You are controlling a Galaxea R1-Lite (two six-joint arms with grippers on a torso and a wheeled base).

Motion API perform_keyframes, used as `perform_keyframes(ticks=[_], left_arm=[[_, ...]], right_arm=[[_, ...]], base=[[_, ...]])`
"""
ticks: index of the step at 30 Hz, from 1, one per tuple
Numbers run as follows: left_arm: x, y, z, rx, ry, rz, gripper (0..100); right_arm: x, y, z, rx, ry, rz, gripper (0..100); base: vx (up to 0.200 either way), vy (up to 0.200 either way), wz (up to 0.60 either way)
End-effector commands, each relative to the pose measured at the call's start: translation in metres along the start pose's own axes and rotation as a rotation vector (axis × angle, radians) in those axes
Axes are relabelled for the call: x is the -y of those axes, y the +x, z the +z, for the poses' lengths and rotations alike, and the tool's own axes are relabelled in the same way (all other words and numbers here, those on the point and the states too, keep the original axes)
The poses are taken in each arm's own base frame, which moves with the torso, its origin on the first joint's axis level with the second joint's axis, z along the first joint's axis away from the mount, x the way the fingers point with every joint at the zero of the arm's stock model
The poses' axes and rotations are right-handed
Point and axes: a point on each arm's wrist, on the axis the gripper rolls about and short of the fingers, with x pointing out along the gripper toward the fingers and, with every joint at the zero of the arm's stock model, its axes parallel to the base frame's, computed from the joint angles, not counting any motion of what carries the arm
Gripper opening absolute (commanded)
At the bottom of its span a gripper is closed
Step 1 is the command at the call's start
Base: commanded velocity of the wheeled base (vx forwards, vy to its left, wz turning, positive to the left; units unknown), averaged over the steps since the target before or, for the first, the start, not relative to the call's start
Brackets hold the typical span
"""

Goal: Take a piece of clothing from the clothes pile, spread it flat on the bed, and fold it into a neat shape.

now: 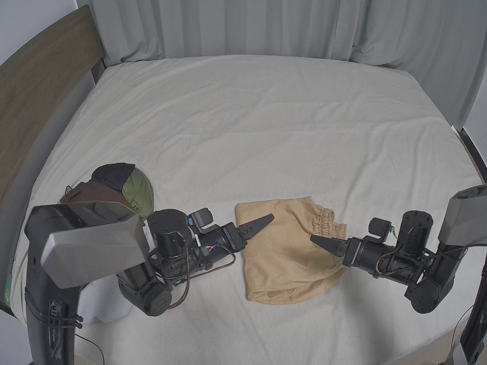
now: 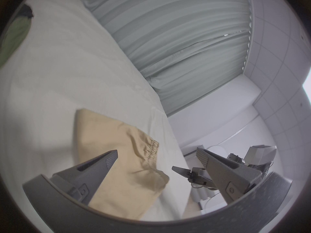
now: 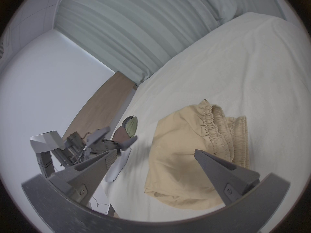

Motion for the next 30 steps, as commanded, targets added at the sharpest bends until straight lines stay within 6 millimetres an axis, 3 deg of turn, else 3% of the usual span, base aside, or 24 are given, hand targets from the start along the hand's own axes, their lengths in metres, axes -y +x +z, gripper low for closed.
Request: perform_keyframes(ticks=[1, 8, 9, 13, 22, 26, 30], left_arm=[[0.005, -0.029, 0.027, 0.050, 0.104, 0.040, 100], [-0.009, -0.067, 0.029, 0.002, 0.448, 0.152, 100], [-0.015, -0.081, 0.031, -0.031, 0.573, 0.172, 100], [-0.027, -0.105, 0.037, -0.078, 0.731, 0.185, 100], [-0.031, -0.120, 0.049, -0.068, 0.753, 0.186, 100], [-0.032, -0.123, 0.047, -0.076, 0.745, 0.192, 100], [-0.034, -0.125, 0.048, -0.073, 0.744, 0.201, 100]], right_arm=[[0.007, 0.019, -0.014, -0.015, 0.061, -0.046, 100], [0.014, 0.030, -0.023, -0.015, 0.095, -0.090, 100], [0.020, 0.034, -0.028, -0.021, 0.101, -0.113, 100], [0.032, 0.033, -0.045, -0.079, 0.115, -0.163, 100], [0.054, 0.028, -0.077, -0.203, 0.054, -0.240, 100], [0.054, 0.027, -0.079, -0.213, 0.053, -0.240, 100], [0.044, 0.028, -0.065, -0.164, 0.035, -0.207, 100]], base=[[0.000, 0.000, 0.00], [0.000, 0.000, 0.00], [0.000, 0.000, 0.00], [0.000, 0.000, 0.00], [0.000, 0.000, 0.00], [0.000, 0.000, 0.00], [0.000, 0.000, 0.00]])
